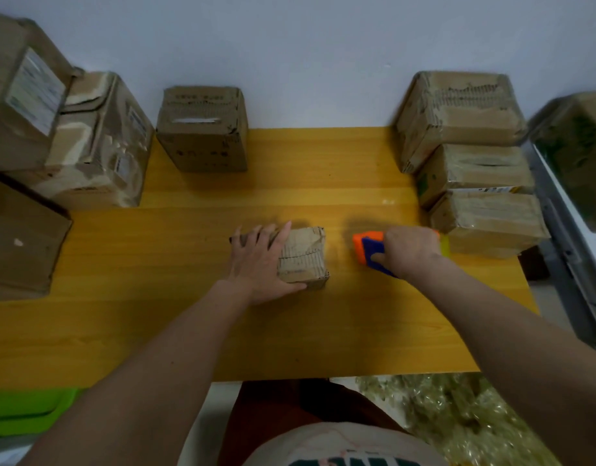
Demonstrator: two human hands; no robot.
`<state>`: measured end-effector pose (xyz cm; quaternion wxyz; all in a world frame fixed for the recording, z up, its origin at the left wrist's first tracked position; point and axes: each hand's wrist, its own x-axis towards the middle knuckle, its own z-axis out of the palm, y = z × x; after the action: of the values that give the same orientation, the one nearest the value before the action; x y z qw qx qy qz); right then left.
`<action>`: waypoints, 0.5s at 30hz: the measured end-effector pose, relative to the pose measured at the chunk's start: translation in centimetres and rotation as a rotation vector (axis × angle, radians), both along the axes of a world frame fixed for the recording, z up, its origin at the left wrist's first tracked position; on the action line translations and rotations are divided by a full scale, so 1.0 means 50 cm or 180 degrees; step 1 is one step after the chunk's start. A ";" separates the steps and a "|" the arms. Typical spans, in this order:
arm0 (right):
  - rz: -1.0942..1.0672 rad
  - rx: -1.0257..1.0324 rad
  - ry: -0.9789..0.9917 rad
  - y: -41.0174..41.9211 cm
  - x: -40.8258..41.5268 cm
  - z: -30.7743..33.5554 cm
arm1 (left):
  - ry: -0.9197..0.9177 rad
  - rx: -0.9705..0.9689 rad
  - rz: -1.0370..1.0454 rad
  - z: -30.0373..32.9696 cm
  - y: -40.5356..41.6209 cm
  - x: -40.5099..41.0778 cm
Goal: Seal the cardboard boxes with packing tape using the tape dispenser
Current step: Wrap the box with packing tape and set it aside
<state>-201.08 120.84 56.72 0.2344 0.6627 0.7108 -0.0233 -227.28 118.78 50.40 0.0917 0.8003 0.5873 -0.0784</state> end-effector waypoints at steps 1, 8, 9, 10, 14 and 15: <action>-0.0227 0.0123 0.0161 -0.008 0.017 -0.006 | -0.0015 0.0030 0.0051 0.001 -0.001 0.001; -0.1123 0.0646 0.1075 -0.092 0.032 -0.100 | -0.0217 0.0183 0.0615 0.006 -0.016 0.031; -0.1176 0.0534 0.1014 -0.102 0.026 -0.117 | -0.0205 0.0176 0.0640 0.009 -0.016 0.033; -0.1199 0.0402 0.0950 -0.111 0.019 -0.134 | -0.0192 0.0163 0.0652 0.010 -0.016 0.034; -0.1442 -0.0133 0.1185 -0.119 0.004 -0.163 | -0.0120 0.0109 0.0650 0.015 -0.024 0.034; -0.1538 -0.0078 0.1272 -0.115 0.003 -0.156 | -0.0104 0.0127 0.0643 0.017 -0.027 0.034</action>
<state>-200.91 115.08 48.91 0.0858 0.7919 0.5644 -0.2167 -225.56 117.43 51.26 0.0927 0.7399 0.6649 -0.0440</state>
